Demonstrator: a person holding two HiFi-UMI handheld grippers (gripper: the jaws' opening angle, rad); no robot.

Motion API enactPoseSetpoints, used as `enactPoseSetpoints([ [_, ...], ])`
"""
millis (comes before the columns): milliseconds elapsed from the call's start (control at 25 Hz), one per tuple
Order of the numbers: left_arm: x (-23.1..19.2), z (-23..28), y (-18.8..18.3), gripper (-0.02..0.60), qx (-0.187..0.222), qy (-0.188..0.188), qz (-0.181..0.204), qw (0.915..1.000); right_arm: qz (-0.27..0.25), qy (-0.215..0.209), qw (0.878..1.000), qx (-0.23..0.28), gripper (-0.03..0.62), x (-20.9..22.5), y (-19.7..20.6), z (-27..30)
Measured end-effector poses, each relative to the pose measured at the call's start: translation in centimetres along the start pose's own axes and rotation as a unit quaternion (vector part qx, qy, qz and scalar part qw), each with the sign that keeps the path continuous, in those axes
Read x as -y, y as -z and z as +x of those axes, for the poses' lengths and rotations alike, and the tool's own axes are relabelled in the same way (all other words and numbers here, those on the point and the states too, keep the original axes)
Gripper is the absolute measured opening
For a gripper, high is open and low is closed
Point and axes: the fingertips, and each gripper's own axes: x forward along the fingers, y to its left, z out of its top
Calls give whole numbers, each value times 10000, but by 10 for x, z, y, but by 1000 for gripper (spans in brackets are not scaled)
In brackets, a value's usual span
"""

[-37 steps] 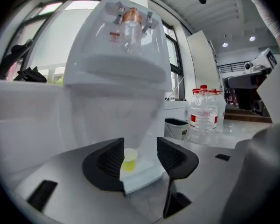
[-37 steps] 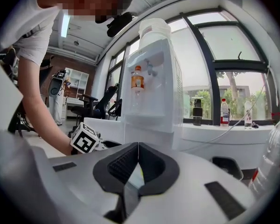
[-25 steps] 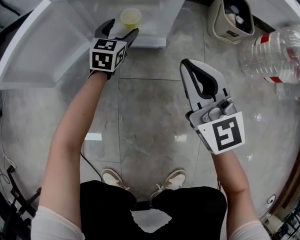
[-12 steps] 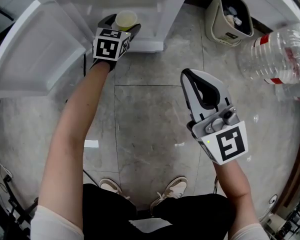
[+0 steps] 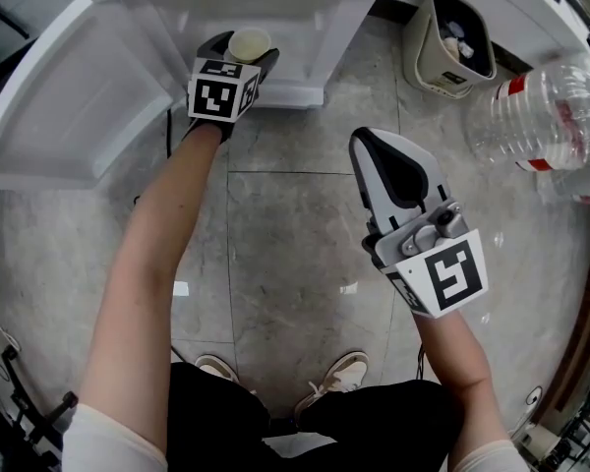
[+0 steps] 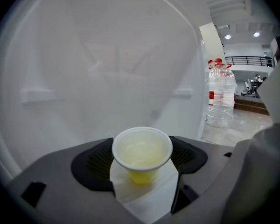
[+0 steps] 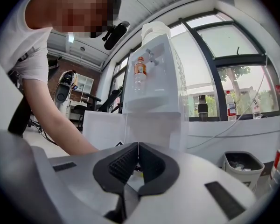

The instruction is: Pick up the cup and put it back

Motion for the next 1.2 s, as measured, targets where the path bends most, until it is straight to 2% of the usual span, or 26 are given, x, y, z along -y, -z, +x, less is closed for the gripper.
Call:
enactPoseSetpoints([
  [240,5,-17,1,385,59,193,137,9997,12,-72,9999,84,20,-9,-5,9],
  [480,14,-59,-29,385,281,572,205,9978,-54,-26,9998,205,20,-12,-10,20],
  [800,16,-164,-72,385,932,870,-457,9908,107,119,9990,429,20,-2,-20,22],
  [1080,15,-256,-90,385,1219,988,-995,9826,339,445,9966,601,20,12,-26,18],
  [1200,18,-285,-92,385,1264,950,-1035,9820,421,547,9950,716,20,16,-32,18],
])
